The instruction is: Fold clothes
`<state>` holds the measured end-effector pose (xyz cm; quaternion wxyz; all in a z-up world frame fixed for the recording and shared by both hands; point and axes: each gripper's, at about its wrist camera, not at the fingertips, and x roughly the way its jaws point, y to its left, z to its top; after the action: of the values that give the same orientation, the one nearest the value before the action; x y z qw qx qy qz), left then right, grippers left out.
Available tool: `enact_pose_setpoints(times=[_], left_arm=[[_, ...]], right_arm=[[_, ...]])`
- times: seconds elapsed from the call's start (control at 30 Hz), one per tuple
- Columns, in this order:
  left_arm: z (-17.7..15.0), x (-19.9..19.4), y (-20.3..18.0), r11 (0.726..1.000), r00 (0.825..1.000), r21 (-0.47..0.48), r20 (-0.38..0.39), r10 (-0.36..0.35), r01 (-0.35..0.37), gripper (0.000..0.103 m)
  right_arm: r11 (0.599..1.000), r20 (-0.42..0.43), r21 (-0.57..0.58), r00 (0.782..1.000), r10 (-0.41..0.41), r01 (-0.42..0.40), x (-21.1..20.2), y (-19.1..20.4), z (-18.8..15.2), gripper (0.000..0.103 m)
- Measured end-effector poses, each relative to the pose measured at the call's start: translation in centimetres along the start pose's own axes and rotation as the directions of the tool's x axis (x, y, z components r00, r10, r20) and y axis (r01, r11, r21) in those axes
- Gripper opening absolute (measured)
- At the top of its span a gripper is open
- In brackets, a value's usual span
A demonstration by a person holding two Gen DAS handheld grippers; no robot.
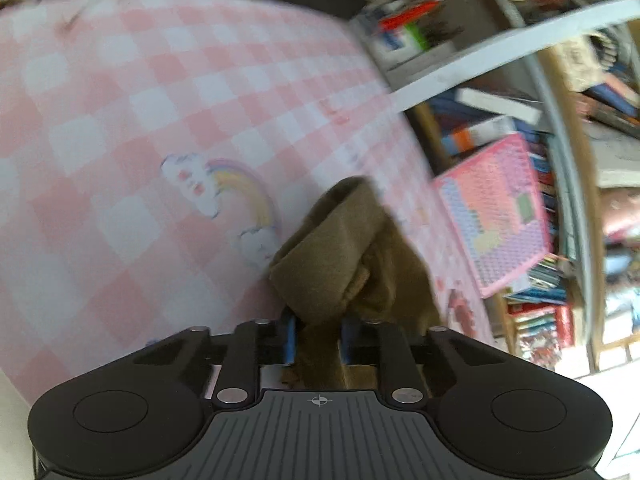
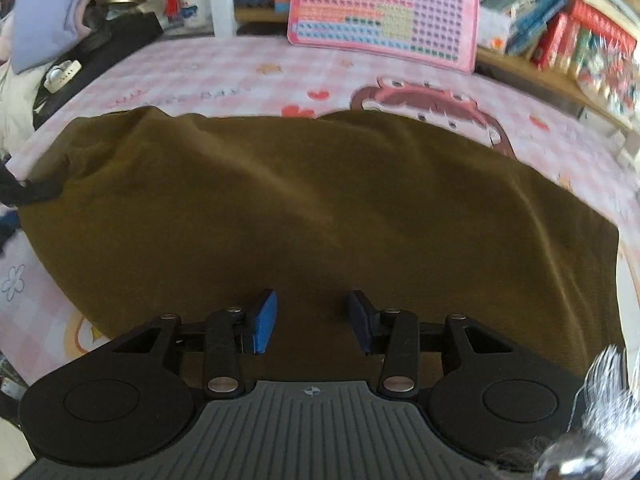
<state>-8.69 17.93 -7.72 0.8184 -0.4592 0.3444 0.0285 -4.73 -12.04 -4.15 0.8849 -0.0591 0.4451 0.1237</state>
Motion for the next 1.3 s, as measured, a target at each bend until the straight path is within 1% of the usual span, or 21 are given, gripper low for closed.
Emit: enact_pose_setpoints(times=[0.03,0.3,0.43,0.5,0.57,0.6,0.67,0.73,0.77,0.8,0.9,0.97,1.03,1.13,1.2,1.3], left_arm=[[0.0,-0.4,-0.1,1.000,1.000,0.023,0.012,-0.009,0.009,0.015],[0.6,-1.1,2.0,0.999,0.999,0.027,0.038,0.018,-0.019,0.015],[0.7,-0.9,2.5,1.000,0.999,0.012,0.046,0.026,-0.027,0.019],[0.6,-0.5,2.7,0.999,0.999,-0.009,0.041,0.031,-0.031,0.023],[0.5,-0.2,3.1,0.999,0.999,-0.028,0.035,0.029,-0.028,0.030],[0.4,0.0,3.3,0.999,0.999,-0.038,0.033,0.023,-0.021,0.031],[0.4,0.2,3.3,0.999,0.999,-0.050,0.036,0.004,-0.002,0.040],[0.4,0.3,3.3,0.998,0.999,-0.059,0.042,-0.015,0.017,0.046],[0.4,0.4,3.3,0.998,0.999,-0.062,0.044,-0.022,0.024,0.047],[0.5,0.5,3.3,0.998,0.999,-0.063,0.047,-0.024,0.027,0.047],[0.5,0.8,3.4,0.997,0.998,-0.074,0.055,-0.013,0.017,0.042],[0.5,0.9,3.5,0.997,0.998,-0.082,0.056,0.000,0.005,0.025],[0.6,0.9,3.8,0.996,0.999,-0.086,0.055,0.001,0.004,0.024],[0.7,1.0,4.0,0.996,0.999,-0.084,0.051,-0.006,0.011,0.025],[0.8,1.0,4.0,0.996,0.999,-0.087,0.046,-0.011,0.015,0.025],[0.9,1.0,4.1,0.996,0.999,-0.084,0.041,-0.016,0.019,0.027]], right_arm=[[1.000,0.000,-0.005,1.000,0.004,-0.004,0.1,0.1,0.2,0.039],[0.997,0.015,-0.063,0.999,0.035,-0.034,1.2,2.0,1.2,0.039],[0.997,0.022,-0.063,0.999,0.038,-0.037,1.3,2.0,1.3,0.038],[0.998,0.024,-0.058,0.999,0.038,-0.037,1.3,1.9,1.2,0.039],[0.998,0.027,-0.058,0.999,0.034,-0.033,1.2,2.0,1.1,0.039],[0.998,0.029,-0.059,0.999,0.032,-0.030,1.1,2.0,1.0,0.041],[0.998,0.032,-0.057,0.999,0.026,-0.024,1.0,1.9,0.8,0.045],[0.999,0.032,-0.049,0.999,0.022,-0.021,1.0,1.6,0.7,0.051],[0.999,0.032,-0.043,0.999,0.021,-0.020,1.0,1.5,0.7,0.052],[0.999,0.033,-0.041,0.999,0.021,-0.020,1.0,1.4,0.7,0.053],[0.999,0.039,-0.041,0.999,0.017,-0.016,1.0,1.4,0.5,0.054],[0.999,0.039,-0.043,0.999,0.014,-0.012,1.0,1.5,0.6,0.054],[0.999,0.032,-0.042,0.999,0.008,-0.006,1.0,1.6,0.9,0.054],[0.999,0.072,-0.031,0.997,0.013,-0.011,0.6,1.8,1.8,0.054],[0.999,0.090,-0.046,0.996,0.005,-0.001,0.9,2.4,3.0,0.054],[0.996,0.086,-0.087,0.996,-0.019,0.026,2.1,3.4,4.3,0.054]])
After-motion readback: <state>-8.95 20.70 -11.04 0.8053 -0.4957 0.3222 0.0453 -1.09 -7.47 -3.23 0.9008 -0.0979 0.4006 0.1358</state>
